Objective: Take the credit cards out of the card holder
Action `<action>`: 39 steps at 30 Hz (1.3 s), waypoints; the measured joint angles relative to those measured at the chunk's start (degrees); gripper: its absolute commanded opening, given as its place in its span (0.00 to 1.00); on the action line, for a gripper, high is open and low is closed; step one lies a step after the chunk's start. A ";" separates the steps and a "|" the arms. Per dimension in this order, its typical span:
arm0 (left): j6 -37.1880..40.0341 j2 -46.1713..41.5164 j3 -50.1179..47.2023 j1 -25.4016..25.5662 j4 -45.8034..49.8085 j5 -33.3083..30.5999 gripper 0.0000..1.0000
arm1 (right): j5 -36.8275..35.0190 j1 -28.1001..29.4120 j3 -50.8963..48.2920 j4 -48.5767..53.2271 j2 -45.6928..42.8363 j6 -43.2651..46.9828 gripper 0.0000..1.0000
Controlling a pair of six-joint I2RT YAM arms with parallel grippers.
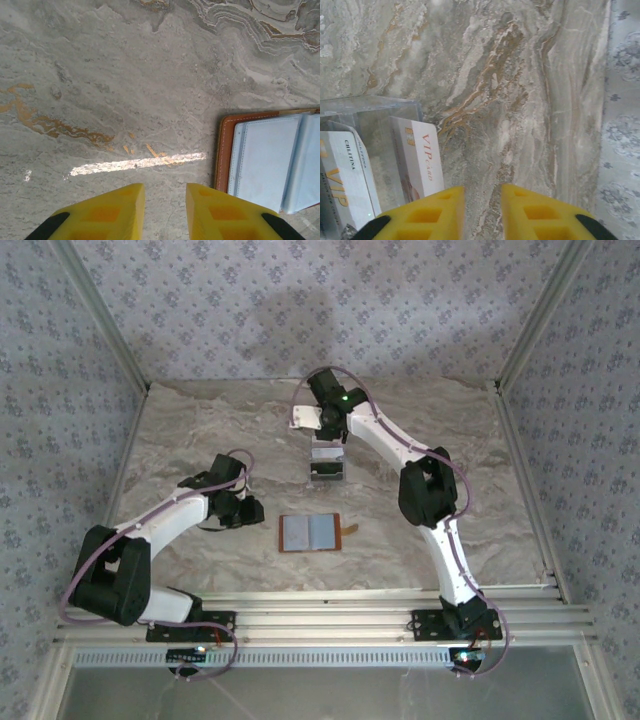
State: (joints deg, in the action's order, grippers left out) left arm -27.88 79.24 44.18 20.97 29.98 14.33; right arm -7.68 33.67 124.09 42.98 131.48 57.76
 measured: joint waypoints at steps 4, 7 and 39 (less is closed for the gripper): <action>-0.02 0.00 0.00 0.00 -0.04 -0.02 0.29 | -1.18 1.22 -0.28 -0.44 -2.51 -8.72 0.32; 0.00 -0.09 0.00 -0.33 -0.17 0.00 0.30 | -2.23 2.25 -2.67 -1.09 -5.90 -17.46 0.32; -3.30 -3.93 -4.02 -7.48 -9.64 8.48 0.35 | 23.41 20.65 -40.98 -14.05 -19.45 -90.77 0.23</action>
State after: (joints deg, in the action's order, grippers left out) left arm -31.18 75.31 40.16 13.50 20.34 22.81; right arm 15.73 54.33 83.11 28.93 112.03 -33.01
